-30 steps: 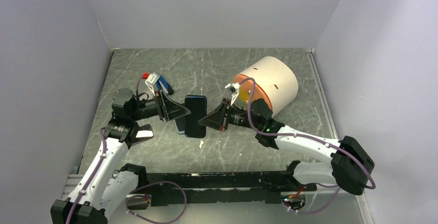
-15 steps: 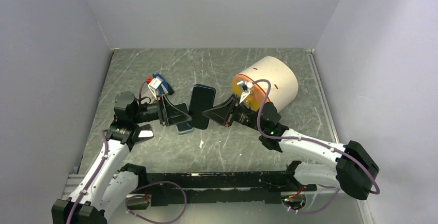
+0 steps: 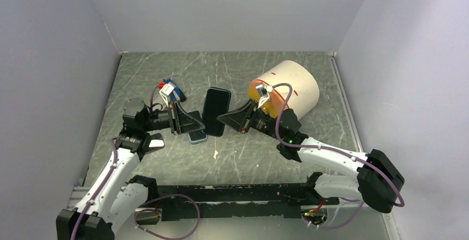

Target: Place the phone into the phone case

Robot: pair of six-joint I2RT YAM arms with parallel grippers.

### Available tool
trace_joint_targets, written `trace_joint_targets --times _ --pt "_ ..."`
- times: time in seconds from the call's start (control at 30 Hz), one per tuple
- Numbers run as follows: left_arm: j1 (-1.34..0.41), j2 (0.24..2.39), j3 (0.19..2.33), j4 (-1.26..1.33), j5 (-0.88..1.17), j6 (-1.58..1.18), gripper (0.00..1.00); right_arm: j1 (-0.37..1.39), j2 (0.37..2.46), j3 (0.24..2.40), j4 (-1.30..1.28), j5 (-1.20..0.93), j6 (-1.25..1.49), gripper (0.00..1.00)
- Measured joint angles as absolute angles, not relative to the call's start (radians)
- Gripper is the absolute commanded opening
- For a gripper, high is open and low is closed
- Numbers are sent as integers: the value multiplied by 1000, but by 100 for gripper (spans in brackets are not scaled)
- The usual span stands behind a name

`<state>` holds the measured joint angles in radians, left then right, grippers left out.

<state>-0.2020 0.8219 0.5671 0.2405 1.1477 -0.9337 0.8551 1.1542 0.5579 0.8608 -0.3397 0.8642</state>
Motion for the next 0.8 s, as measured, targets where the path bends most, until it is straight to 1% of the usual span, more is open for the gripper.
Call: trace_joint_targets --times 0.1,0.13,0.2,0.23,0.3,0.33,0.47,0.6,0.8 --pt "-202 822 572 214 1147 -905 3 855 1158 558 857 -339 864 0" --pt "-202 822 577 198 1144 -897 9 855 1158 558 855 -339 864 0" --pt "-202 822 583 174 1140 -878 31 855 1159 558 852 -338 863 0" --pt "-202 822 587 156 1135 -871 40 854 1159 558 848 -339 863 0" --pt "-203 821 592 121 1117 -859 54 855 1160 558 849 -342 849 0" --pt "-202 821 593 97 1104 -859 57 854 1161 558 849 -350 845 0" --pt "-202 820 596 61 1074 -867 63 855 1181 558 849 -403 826 0" --pt "-202 809 597 91 1058 -917 64 855 1211 558 849 -467 821 0" --pt "-202 796 602 185 1055 -995 57 858 1241 558 854 -543 821 0"
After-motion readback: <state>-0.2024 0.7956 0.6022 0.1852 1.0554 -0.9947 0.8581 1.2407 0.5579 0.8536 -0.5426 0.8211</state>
